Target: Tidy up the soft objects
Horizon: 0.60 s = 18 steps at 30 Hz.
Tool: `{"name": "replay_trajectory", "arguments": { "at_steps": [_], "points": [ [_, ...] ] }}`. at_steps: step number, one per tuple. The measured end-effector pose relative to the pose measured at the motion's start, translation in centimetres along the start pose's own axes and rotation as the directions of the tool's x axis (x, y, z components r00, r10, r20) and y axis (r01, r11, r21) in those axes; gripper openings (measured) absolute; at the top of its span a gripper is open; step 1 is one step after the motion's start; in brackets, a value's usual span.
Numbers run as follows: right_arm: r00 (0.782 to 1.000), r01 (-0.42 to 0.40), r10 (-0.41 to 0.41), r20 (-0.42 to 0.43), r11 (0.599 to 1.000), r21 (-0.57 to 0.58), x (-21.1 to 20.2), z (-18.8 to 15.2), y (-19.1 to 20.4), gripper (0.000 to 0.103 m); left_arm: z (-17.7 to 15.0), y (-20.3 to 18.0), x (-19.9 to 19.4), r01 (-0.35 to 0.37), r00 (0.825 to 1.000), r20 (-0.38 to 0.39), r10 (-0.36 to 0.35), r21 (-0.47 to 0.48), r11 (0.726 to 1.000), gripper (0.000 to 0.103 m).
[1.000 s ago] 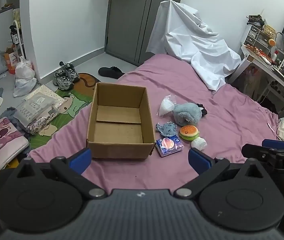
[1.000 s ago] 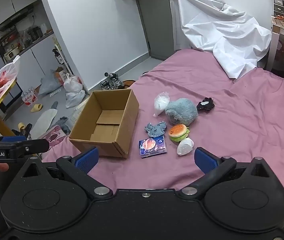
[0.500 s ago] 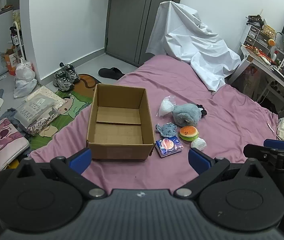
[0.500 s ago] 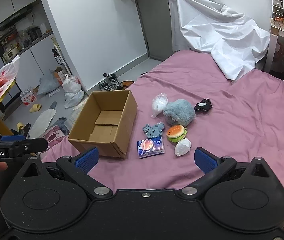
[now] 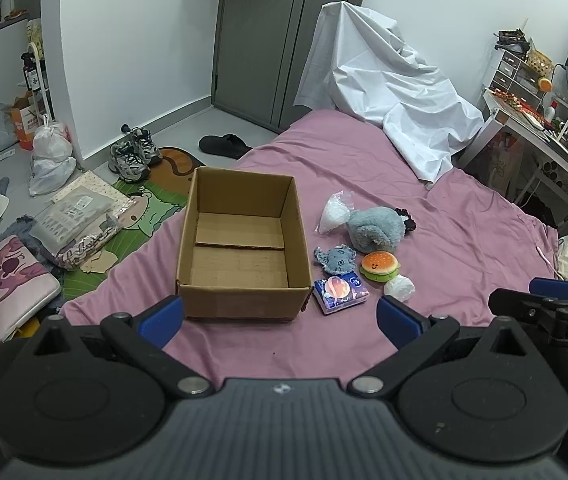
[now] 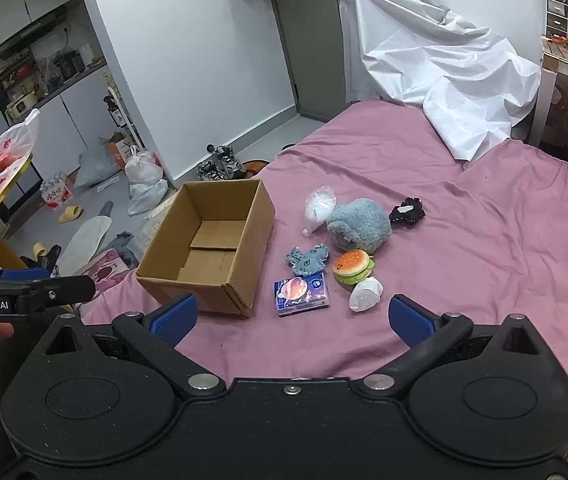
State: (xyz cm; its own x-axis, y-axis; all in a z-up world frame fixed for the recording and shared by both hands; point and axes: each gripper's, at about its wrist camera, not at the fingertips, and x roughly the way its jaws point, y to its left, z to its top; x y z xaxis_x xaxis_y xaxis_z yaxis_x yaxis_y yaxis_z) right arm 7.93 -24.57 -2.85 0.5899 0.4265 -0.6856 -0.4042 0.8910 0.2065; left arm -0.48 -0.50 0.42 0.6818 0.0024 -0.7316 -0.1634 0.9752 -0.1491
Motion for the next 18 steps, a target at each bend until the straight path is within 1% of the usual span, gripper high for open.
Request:
{"name": "replay_trajectory", "arguments": {
  "at_steps": [18],
  "points": [
    [1.000,0.001,-0.001,0.000,1.000,-0.009,-0.08,0.04,0.14,0.103,0.08,0.16,-0.19,-0.001,1.000,0.001,0.001,-0.001,1.000,0.102]
  ]
}}
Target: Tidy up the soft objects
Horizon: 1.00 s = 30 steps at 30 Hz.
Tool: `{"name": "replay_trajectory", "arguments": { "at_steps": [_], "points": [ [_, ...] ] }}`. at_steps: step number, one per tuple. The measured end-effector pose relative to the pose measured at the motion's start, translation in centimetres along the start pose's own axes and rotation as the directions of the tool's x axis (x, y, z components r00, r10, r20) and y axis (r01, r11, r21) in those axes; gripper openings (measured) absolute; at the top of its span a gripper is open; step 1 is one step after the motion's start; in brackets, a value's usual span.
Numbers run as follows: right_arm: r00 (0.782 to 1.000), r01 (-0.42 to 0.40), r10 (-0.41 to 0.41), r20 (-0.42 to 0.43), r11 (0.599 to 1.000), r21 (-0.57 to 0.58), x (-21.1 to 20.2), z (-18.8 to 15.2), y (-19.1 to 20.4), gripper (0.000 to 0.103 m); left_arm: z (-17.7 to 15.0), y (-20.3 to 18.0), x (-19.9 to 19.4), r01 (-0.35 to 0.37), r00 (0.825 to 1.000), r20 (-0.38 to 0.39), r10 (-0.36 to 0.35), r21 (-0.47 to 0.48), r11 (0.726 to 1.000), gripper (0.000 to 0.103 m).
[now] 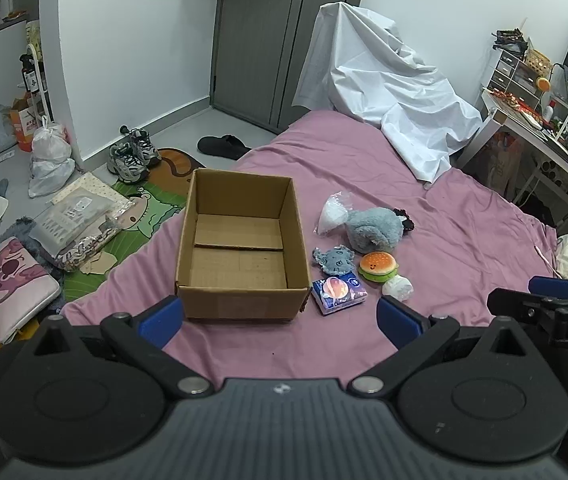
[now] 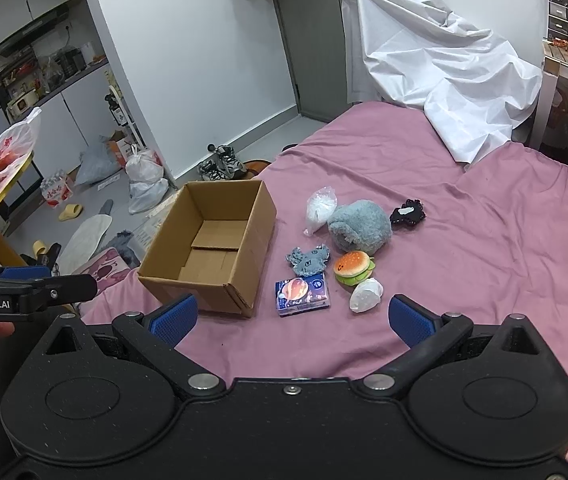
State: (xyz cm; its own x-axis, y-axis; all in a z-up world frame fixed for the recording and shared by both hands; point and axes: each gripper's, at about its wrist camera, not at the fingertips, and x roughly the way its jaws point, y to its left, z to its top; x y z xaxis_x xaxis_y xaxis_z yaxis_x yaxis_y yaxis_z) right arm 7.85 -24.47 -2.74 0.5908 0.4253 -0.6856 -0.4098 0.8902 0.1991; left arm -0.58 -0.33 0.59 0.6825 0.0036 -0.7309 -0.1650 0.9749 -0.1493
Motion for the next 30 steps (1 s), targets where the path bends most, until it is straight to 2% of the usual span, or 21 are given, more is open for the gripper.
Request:
{"name": "replay_trajectory", "arguments": {
  "at_steps": [30],
  "points": [
    [1.000,0.002,-0.002,-0.009,1.000,0.019,0.5,-0.3,-0.9,0.103,0.0,-0.7,0.8,-0.015,1.000,-0.008,0.015,0.007,1.000,0.102]
  ]
}}
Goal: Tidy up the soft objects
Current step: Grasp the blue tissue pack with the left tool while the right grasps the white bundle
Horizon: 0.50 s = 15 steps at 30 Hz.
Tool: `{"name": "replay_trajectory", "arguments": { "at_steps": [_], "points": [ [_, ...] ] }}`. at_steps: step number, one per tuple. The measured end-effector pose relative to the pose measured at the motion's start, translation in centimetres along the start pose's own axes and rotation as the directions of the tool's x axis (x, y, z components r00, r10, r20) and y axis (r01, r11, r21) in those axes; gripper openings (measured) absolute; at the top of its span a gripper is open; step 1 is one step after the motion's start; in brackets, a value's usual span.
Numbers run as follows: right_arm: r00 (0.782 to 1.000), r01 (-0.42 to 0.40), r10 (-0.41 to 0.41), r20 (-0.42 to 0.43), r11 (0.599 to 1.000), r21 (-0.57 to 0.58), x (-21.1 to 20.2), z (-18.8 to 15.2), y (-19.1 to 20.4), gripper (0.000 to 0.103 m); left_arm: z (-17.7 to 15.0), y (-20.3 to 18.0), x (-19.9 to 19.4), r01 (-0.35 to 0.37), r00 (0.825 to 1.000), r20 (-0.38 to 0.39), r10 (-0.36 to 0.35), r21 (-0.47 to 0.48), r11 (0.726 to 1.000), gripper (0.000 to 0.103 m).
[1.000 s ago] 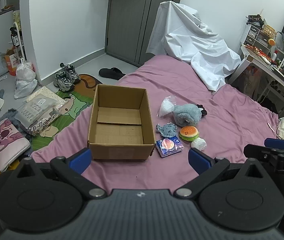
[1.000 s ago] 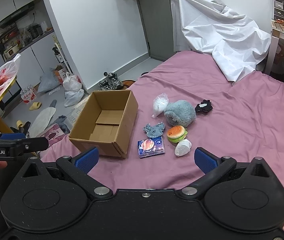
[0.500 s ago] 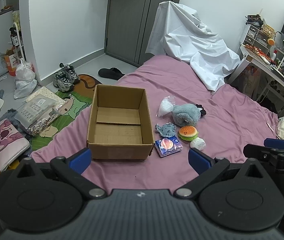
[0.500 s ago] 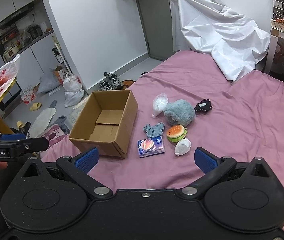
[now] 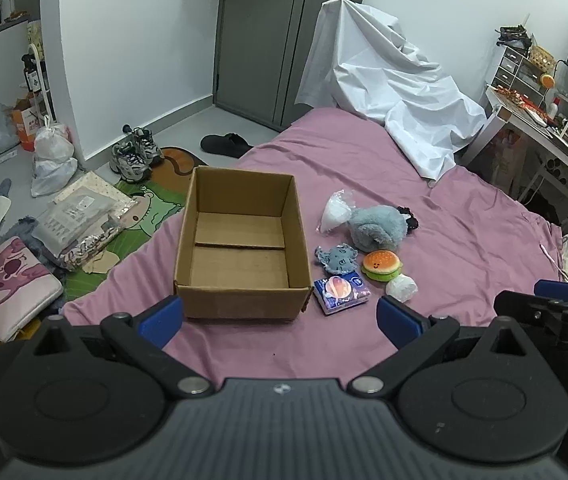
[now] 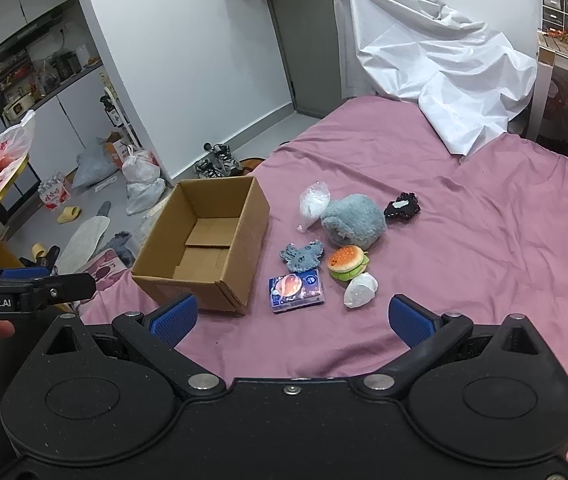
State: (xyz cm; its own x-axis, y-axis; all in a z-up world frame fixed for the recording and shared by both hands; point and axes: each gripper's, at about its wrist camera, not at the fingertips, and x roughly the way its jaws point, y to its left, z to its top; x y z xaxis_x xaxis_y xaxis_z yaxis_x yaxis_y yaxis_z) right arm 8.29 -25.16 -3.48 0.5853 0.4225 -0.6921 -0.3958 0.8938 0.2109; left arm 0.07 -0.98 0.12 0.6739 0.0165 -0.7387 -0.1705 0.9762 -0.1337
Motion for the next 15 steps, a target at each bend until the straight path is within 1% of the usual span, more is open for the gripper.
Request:
{"name": "replay_trajectory", "arguments": {
  "at_steps": [15],
  "points": [
    [1.000,0.000,0.001,-0.029,1.000,0.018,2.6,0.0,-2.2,0.103,0.3,-1.9,3.1,-0.001,1.000,-0.025,0.001,0.004,1.000,0.102]
  ]
}}
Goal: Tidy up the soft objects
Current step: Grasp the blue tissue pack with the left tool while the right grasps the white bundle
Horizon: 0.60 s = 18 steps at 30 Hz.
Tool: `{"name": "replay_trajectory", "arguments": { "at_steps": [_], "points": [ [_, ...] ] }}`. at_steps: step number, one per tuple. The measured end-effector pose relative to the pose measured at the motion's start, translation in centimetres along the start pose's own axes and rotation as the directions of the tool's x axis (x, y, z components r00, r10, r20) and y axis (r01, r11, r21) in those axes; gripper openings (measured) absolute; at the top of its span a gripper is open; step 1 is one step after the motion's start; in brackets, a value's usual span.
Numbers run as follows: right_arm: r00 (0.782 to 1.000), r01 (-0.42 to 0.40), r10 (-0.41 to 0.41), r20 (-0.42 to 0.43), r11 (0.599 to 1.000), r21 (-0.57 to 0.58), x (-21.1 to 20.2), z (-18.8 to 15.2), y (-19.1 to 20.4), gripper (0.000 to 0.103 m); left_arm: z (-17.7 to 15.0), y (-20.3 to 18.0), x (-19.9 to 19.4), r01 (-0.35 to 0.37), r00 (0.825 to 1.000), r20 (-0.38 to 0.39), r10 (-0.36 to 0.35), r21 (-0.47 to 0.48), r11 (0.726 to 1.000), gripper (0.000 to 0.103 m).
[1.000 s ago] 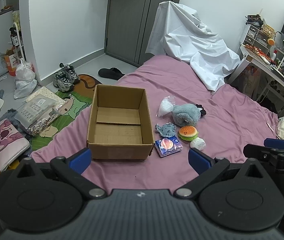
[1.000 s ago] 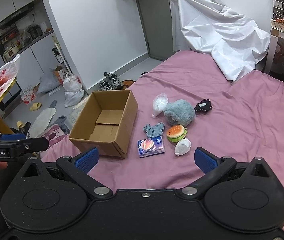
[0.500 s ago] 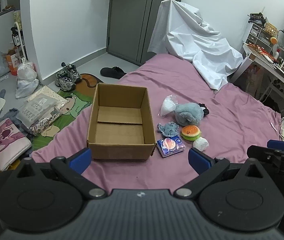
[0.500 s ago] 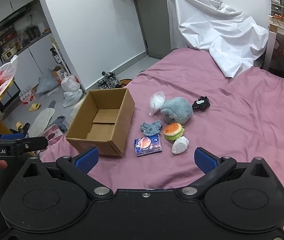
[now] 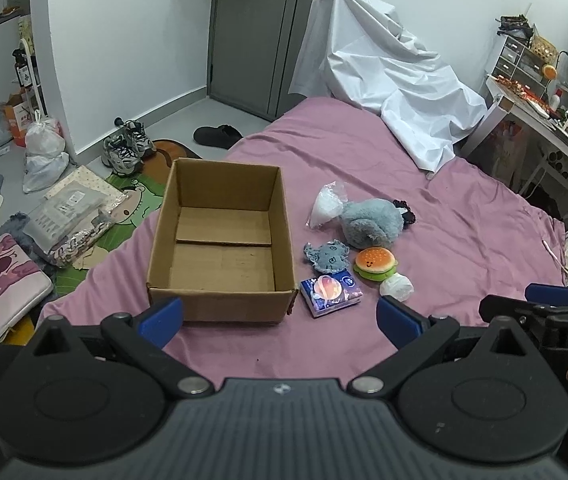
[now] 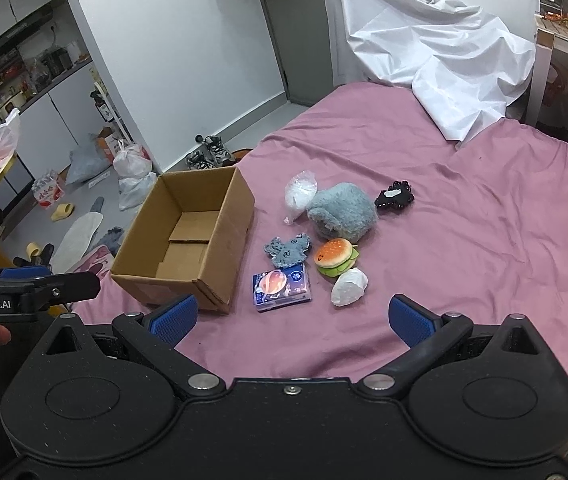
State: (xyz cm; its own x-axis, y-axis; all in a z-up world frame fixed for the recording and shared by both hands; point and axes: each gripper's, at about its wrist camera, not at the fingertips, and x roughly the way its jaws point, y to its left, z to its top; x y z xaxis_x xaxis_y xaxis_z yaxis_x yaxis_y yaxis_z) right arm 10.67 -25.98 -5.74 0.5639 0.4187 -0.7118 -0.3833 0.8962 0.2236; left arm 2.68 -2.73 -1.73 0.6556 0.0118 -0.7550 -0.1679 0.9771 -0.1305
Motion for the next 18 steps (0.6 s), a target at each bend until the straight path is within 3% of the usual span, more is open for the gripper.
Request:
{"name": "replay_trajectory", "arguments": {
  "at_steps": [18],
  "points": [
    [0.999,-0.018,0.022,-0.043,0.996,0.085,3.4,0.8,-3.9,0.103,1.2,-3.0,4.4,0.013,0.999,-0.032,-0.013,-0.007,1.000,0.099]
  ]
}}
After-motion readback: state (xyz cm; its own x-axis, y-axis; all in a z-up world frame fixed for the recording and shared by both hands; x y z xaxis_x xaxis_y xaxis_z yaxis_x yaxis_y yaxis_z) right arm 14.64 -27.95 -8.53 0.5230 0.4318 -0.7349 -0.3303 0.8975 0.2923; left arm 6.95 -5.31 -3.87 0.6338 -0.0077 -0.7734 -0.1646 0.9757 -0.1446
